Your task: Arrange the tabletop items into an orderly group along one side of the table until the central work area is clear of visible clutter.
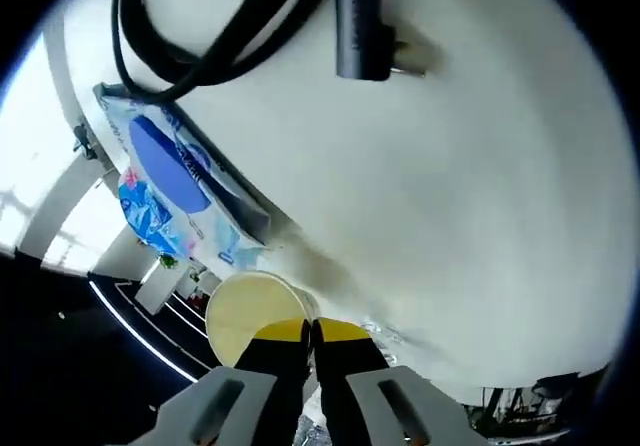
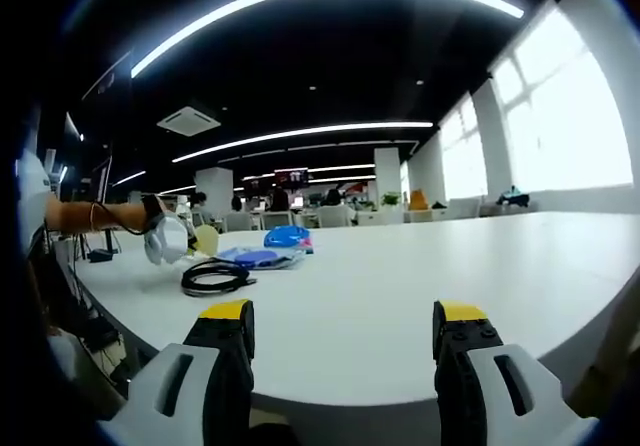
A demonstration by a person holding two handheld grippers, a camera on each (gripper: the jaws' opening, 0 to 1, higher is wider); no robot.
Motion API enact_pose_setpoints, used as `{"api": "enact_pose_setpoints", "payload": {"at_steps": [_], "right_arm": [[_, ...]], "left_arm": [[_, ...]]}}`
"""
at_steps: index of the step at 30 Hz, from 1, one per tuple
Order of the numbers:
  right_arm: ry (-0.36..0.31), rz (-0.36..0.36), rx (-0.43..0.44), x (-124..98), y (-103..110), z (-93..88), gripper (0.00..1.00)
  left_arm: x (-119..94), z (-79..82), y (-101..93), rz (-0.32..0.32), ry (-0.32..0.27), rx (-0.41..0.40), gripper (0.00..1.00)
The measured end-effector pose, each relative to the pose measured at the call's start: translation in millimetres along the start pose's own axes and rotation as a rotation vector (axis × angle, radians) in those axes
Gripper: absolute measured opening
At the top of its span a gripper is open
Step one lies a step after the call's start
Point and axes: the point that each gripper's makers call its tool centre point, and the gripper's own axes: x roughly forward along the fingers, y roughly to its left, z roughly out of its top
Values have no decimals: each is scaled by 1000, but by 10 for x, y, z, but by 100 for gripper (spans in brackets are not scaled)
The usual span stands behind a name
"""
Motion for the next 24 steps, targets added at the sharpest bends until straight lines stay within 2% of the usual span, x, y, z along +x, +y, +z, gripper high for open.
{"api": "enact_pose_setpoints", "payload": {"at_steps": [2, 4, 10, 11, 13, 16, 18, 20, 24], "right_arm": [[0, -3, -2, -6, -6, 6, 70], [1, -3, -2, -6, -8, 9, 70], [2, 0, -5, 3, 2, 11, 70], [0, 8, -6, 15, 25, 16, 70], [1, 13, -9, 24, 41, 14, 70], [4, 11, -6, 29, 38, 2, 70], [4, 11, -5, 31, 38, -1, 70], [2, 14, -5, 33, 48, 7, 70], [-10, 36, 11, 41, 94, 34, 69]], "left_arm": [[-13, 31, -56, -34, -45, -41, 1], [-39, 6, -10, -9, -51, -52, 1], [-74, -28, 12, -11, -68, -94, 1], [-95, -94, 31, -22, -96, -148, 1], [-111, -182, 70, -1, -92, -151, 1], [-131, -183, 109, -1, -139, -204, 1], [-123, -210, 128, 2, -137, -206, 1], [-107, -193, 113, -20, -177, -253, 1], [-103, -90, 119, -65, -303, -389, 1]]}}
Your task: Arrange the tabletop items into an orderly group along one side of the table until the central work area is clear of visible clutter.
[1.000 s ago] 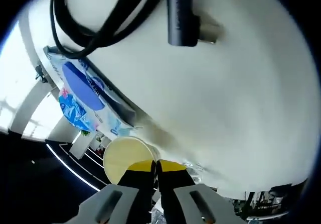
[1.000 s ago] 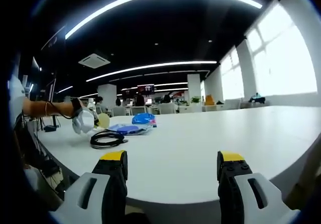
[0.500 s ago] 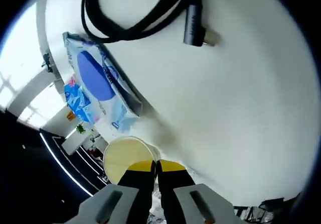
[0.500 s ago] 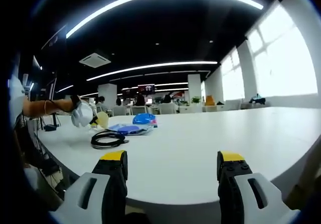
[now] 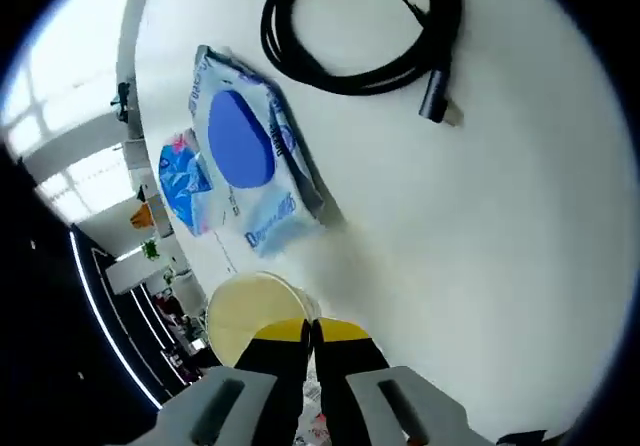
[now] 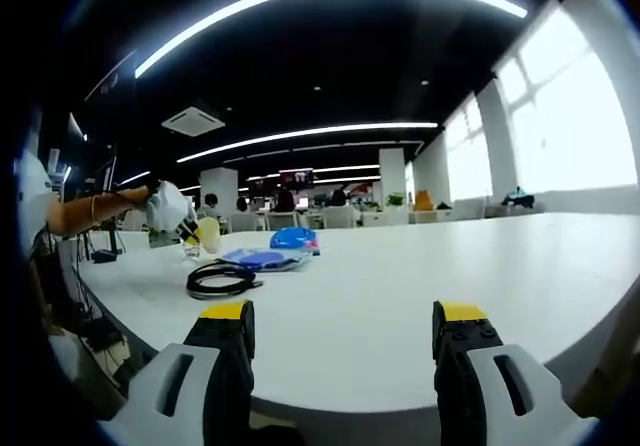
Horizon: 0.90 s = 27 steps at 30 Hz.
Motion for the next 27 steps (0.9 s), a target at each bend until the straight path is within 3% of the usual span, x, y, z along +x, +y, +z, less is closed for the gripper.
{"api": "enact_pose_setpoints", "payload": {"at_steps": [6, 12, 27], "right_arm": [[-6, -3, -4, 5, 2, 29, 70], [-11, 8, 4, 14, 29, 41, 69], [-9, 49, -38, 39, 139, 88, 70]], "left_arm": [[-58, -69, 95, 2, -29, -66, 1], [-140, -37, 141, 1, -112, -160, 1], [-144, -151, 112, -46, -149, -293, 1]]}}
